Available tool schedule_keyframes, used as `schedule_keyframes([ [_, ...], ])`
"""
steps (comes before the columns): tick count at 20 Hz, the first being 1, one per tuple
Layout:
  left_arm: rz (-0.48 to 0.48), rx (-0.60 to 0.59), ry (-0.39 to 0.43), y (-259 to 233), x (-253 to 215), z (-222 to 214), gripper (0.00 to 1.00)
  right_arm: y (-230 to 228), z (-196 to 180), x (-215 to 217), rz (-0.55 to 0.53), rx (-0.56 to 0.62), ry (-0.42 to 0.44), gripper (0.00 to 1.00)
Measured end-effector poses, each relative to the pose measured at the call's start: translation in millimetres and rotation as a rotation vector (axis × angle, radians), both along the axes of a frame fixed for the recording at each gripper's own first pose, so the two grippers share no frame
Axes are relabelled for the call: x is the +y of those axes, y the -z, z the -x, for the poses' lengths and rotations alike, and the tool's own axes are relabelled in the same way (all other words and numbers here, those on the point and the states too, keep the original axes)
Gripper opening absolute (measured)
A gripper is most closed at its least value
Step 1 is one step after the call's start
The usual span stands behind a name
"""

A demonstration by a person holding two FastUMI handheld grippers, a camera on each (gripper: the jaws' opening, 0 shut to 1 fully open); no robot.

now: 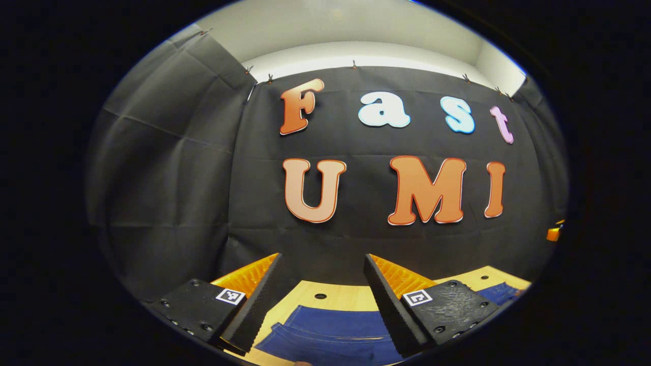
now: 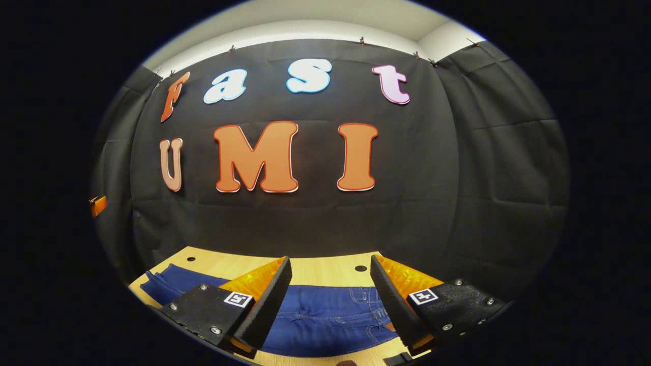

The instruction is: Grasp the waist and the cuffs of the jeans and fold them to make the two legs overlap; first hold the waist and fold one-third of the jeans toward the cuffs, then hold the cuffs and fold the remaining one-third in the same direction to finish folding.

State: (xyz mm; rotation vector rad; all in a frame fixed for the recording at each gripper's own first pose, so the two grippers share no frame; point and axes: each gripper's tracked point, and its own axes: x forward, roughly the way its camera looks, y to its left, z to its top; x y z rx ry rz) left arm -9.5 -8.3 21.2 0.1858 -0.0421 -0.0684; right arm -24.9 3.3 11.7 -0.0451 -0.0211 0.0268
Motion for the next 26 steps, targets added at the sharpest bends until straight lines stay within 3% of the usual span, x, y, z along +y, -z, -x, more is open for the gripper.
schedule_keyframes([
  [5,-0.313,-0.006,0.007,22,17,0,1.00,29,-5,14,0.037,0.062,-0.015,0.96],
  [7,-0.457,0.023,0.081,44,11,0,1.00,39,-9,21,0.040,0.089,-0.029,0.96],
  [10,-0.770,0.056,0.140,79,17,-2,0.98,55,-17,29,0.044,0.124,-0.040,0.96],
  [12,-0.913,0.089,0.217,112,15,5,1.00,71,-27,30,0.060,0.155,-0.023,0.96],
  [16,-1.100,0.228,0.367,211,21,31,0.97,111,-39,43,0.090,0.259,-0.056,0.96],
  [21,-1.311,0.371,0.506,298,47,45,0.98,132,-46,42,0.129,0.287,-0.044,0.96],
  [22,-1.342,0.404,0.530,318,56,42,0.98,135,-48,42,0.126,0.294,-0.043,1.00],
  [26,-1.403,0.549,0.562,360,96,31,0.98,139,-49,33,0.120,0.301,-0.016,0.97],
])
